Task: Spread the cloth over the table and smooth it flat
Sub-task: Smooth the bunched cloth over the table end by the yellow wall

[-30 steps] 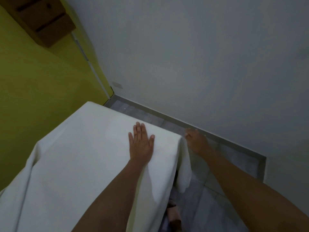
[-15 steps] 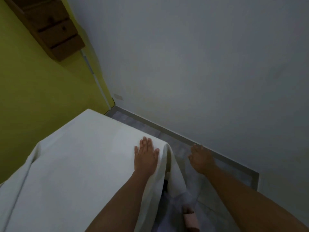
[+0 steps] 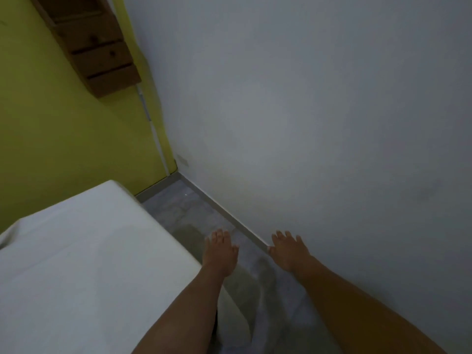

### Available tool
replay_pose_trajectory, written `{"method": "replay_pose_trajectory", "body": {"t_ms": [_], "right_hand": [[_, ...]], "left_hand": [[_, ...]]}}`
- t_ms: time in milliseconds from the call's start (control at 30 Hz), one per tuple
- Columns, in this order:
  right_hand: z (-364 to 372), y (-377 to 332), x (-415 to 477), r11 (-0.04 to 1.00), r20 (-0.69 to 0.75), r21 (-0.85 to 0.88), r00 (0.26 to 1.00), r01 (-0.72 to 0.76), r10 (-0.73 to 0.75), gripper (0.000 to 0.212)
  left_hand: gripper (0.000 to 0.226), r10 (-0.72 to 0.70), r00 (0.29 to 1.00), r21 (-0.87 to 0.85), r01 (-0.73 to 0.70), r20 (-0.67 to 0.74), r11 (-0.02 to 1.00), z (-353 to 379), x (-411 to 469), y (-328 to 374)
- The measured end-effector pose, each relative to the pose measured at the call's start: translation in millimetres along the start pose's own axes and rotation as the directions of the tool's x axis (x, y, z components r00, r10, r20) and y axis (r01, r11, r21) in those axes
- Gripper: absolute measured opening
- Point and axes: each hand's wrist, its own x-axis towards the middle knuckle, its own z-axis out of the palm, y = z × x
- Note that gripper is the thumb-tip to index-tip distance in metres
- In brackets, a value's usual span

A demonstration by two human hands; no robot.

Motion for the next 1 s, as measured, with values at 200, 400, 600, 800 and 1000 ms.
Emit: {"method": "replay_pose_trajectory", "body": {"t_ms": [200,400,600,800,1000], "right_hand": [[-29,-21,72,0.986,0.068,-0.072,0.988,0.147,-0.142,0.055],[-58,-46,147,0.956,0.11,-0.123,0.961,0.266,-0.254,0.055],[-74,-47,215,0.941,0.157,-0.151,0.947,0.302,-0.279,0.055],[-101,-60,300,0.886,0.222,-0.184,0.896,0.426,-0.384,0.055],[-144,-81,382,0.819,0.27,-0.235,0.845,0.523,-0.461,0.055]], "left_hand": [[0.059,-0.14,0.99,-0.072,0.142,0.031,0.987,-13,48,-25],[0.059,-0.253,0.967,-0.119,0.255,0.033,0.96,-23,103,-58],[0.059,-0.331,0.94,-0.154,0.339,0.081,0.928,-40,145,-88],[0.06,-0.436,0.889,-0.184,0.457,0.142,0.87,-51,208,-105],[0.059,-0.539,0.83,-0.28,0.557,0.143,0.782,-77,268,-114]]}}
